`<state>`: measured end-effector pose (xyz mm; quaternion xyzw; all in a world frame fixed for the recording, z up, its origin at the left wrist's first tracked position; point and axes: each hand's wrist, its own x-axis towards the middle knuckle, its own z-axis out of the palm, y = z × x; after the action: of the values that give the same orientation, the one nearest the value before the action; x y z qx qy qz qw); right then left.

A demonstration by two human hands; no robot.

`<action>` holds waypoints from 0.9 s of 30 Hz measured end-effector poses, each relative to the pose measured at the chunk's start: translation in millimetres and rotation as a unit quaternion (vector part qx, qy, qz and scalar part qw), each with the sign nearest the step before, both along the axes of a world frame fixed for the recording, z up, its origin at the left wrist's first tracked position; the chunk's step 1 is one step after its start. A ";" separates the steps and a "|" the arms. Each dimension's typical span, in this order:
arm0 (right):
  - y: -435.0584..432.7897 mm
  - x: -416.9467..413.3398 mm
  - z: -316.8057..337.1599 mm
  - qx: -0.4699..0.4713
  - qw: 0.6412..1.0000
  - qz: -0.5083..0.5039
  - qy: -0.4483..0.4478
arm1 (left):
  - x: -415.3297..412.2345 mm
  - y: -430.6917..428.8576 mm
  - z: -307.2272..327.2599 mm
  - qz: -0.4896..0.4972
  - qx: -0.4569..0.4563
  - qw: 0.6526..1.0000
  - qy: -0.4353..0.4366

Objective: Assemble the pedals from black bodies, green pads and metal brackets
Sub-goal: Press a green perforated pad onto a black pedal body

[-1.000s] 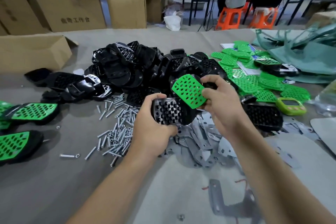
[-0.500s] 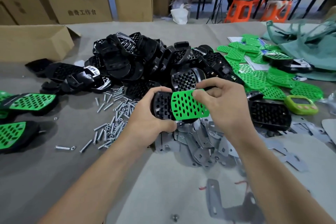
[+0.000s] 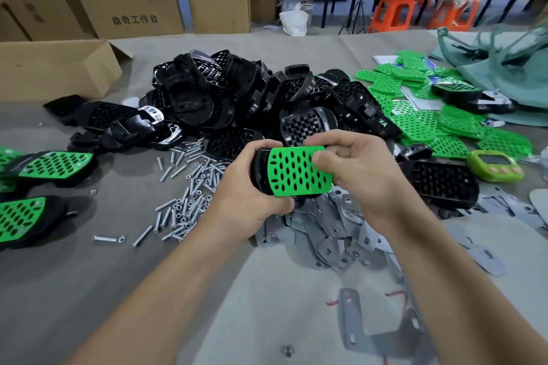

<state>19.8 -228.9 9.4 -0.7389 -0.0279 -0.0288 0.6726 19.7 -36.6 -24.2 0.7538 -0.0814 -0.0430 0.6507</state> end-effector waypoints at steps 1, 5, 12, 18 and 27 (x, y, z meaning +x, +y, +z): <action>2.4 -0.5 -0.2 -0.033 0.999 -0.007 -0.015 | -0.3 0.2 0.2 -0.004 0.002 1.000 -0.003; -0.8 -5.7 6.9 -0.089 0.991 0.087 -0.046 | -0.8 -2.2 1.8 -0.003 -0.016 1.000 -0.009; -3.8 -3.5 7.4 -0.009 0.992 0.104 0.066 | -0.6 -3.6 0.7 0.017 -0.039 0.999 0.001; -4.8 -1.8 6.7 0.087 0.994 -0.016 0.058 | -0.7 -2.9 -0.9 0.018 -0.013 1.000 -0.005; 39.0 -18.7 -1.1 0.046 0.994 -0.092 -0.040 | -4.3 -6.3 3.2 0.026 -0.013 1.000 -0.001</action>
<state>1.0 -189.9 8.3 -0.7050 0.0147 -0.1219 0.6985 15.4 -42.9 -21.0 0.7471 -0.0625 -0.0244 0.6613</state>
